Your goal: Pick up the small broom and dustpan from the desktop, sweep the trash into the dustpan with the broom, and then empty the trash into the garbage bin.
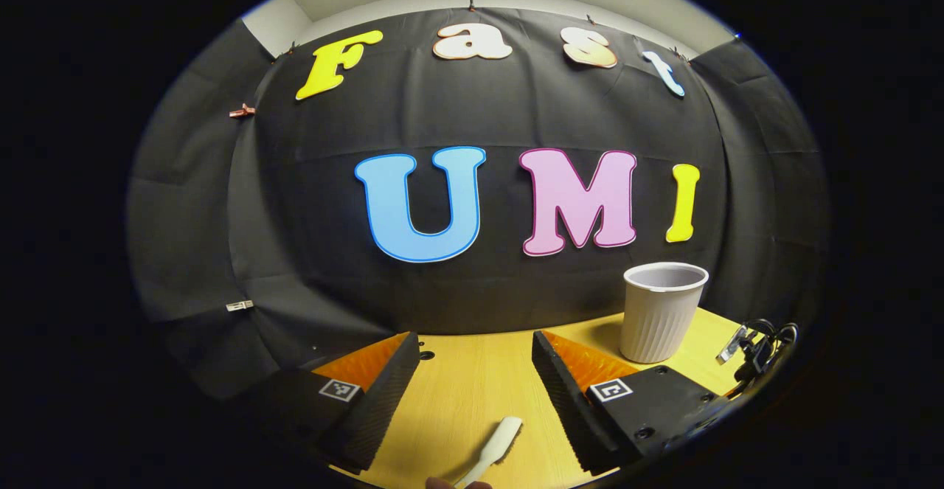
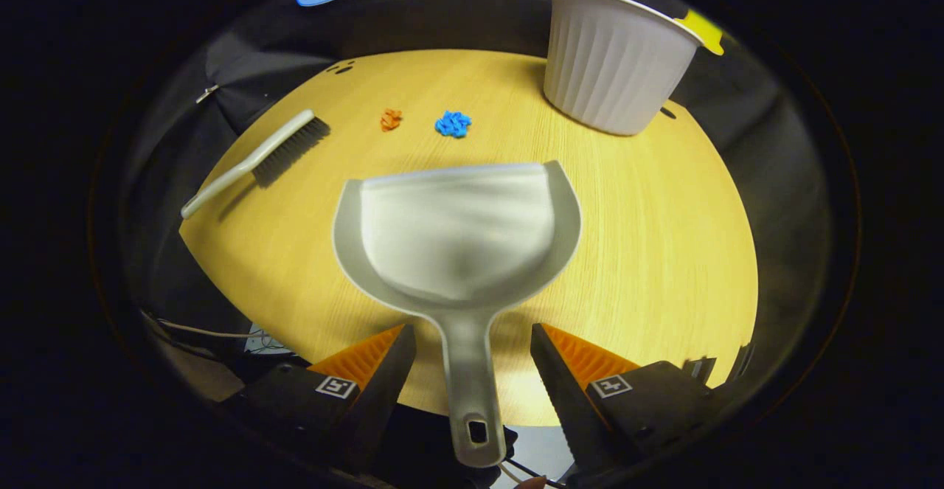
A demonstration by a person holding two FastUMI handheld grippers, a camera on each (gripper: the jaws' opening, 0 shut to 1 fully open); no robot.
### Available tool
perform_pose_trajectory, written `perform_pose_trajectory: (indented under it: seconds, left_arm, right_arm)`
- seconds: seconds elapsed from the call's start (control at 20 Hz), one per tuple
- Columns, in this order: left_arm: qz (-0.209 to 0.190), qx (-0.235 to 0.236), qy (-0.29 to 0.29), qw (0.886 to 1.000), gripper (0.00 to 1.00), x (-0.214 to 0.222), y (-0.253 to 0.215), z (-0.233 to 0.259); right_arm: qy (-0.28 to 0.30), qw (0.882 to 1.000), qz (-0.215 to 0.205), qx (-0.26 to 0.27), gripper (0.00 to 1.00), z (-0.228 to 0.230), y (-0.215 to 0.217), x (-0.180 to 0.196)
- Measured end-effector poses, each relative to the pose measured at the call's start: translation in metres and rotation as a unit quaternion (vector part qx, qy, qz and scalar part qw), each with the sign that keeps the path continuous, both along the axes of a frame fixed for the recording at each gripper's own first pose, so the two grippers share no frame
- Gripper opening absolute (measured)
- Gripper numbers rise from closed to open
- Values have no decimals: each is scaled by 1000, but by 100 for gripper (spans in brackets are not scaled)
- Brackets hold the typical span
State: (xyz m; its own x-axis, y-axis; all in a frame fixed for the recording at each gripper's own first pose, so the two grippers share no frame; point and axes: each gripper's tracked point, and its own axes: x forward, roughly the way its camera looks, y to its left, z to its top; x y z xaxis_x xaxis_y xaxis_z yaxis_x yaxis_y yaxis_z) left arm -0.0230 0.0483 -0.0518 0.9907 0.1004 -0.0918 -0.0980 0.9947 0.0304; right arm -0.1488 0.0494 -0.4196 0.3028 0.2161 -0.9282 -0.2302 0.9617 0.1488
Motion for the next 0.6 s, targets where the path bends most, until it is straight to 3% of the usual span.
perform_pose_trajectory:
  seconds: [0.4,0.45,0.55,0.6]
  left_arm:
    - [12,2,12,1000,97,1,10,-10]
    - [13,1,13,1000,97,2,11,-9]
    - [15,-1,15,1000,97,4,13,-11]
    - [15,-2,15,1000,97,6,14,-13]
  right_arm:
    - [36,999,20,-5,91,-21,15,12]
    - [39,999,29,-7,86,-20,14,12]
    - [54,998,14,-6,39,-24,15,14]
    - [52,999,17,-6,39,-24,15,17]
